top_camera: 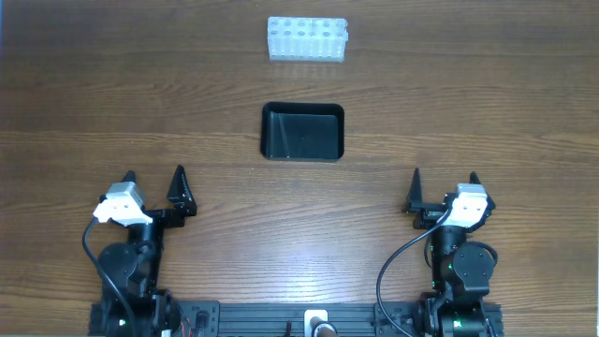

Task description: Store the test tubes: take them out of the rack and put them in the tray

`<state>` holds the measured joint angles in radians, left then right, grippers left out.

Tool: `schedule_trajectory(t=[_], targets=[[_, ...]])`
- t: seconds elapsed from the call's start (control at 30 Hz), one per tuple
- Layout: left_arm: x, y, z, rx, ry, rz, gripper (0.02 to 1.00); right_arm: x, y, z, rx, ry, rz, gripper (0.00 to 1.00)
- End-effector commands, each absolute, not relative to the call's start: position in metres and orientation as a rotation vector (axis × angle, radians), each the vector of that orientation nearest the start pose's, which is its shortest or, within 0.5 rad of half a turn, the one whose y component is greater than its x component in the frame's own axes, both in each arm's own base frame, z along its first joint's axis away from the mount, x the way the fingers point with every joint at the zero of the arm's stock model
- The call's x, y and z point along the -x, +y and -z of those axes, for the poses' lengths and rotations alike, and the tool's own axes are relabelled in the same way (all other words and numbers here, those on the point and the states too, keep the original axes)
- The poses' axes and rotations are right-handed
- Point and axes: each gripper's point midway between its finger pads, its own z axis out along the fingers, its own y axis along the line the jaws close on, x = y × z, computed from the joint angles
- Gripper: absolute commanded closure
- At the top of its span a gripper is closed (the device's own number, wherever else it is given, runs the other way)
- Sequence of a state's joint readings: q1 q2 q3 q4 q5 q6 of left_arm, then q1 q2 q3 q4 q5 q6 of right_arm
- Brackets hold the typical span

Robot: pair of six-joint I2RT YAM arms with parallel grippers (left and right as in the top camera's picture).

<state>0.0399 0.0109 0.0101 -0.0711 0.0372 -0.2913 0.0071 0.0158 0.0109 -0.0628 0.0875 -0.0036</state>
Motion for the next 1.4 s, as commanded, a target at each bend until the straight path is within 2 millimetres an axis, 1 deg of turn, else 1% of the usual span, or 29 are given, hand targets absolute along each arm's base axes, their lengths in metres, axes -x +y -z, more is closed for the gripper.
schedule_trajectory(t=[0.03, 0.23, 0.47, 0.67, 0.93, 1.07, 1.13, 1.2, 1.3, 1.4], targets=[[-0.246, 0.007, -0.154, 0.257, 1.640, 0.207, 0.018, -0.246, -0.015, -0.158, -0.065, 1.638, 0.071, 0.007], [-0.248, 0.006, -0.148, 0.174, 1.677, 0.130, 0.018, -0.246, -0.015, -0.158, -0.065, 1.638, 0.071, 0.009], [-0.248, 0.005, -0.148, 0.065, 1.685, 0.044, 0.018, -0.246, -0.015, -0.158, -0.065, 1.637, 0.071, 0.009], [-0.248, 0.001, -0.148, -0.003, 1.683, 0.015, 0.018, -0.246, -0.015, -0.158, -0.065, 1.637, 0.071, 0.007], [-0.248, 0.001, -0.148, -0.005, 1.683, 0.014, 0.018, -0.246, -0.015, -0.159, -0.065, 1.636, 0.070, 0.009], [-0.248, 0.001, -0.148, -0.005, 1.683, 0.014, 0.018, -0.246, -0.014, -0.164, -0.072, 1.612, 0.057, 0.007], [-0.248, 0.001, -0.148, -0.005, 1.683, 0.015, 0.018, -0.246, -0.011, -0.174, -0.060, 1.574, 0.044, 0.009], [-0.248, 0.001, -0.148, -0.005, 1.683, 0.014, 0.018, -0.246, -0.010, -0.188, -0.052, 1.531, 0.034, 0.009], [-0.248, 0.001, -0.148, -0.005, 1.683, 0.014, 0.018, -0.241, -0.008, -0.217, -0.046, 1.482, 0.027, 0.007], [-0.248, 0.001, -0.148, -0.005, 1.683, 0.014, 0.018, -0.239, -0.007, -0.250, -0.024, 1.457, 0.044, 0.009]])
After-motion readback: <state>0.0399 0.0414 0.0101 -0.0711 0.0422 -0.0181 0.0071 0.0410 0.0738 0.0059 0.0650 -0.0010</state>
